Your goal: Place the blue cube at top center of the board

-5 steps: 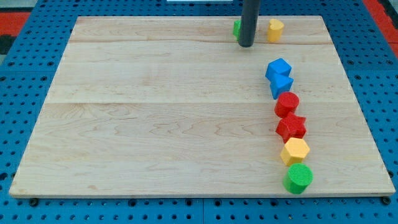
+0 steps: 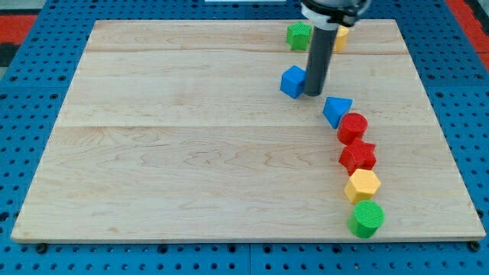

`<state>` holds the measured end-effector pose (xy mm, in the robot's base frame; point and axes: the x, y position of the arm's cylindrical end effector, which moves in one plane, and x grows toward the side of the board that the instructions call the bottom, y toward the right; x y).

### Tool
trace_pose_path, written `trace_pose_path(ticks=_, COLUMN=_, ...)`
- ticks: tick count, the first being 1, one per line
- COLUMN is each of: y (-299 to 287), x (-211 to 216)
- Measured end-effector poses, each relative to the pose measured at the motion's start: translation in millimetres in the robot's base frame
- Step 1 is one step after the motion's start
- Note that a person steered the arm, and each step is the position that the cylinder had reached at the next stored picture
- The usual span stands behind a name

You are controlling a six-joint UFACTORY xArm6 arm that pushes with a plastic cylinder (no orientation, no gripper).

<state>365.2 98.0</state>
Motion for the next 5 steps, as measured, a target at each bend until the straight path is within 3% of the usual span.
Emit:
trace_pose_path(ticks=1, y=-15.6, x=-25.6)
trace_pose_path(ticks=3, y=-102.4, x=-26.7)
trace_pose_path(ticks=5, y=-142.5, x=-43.6)
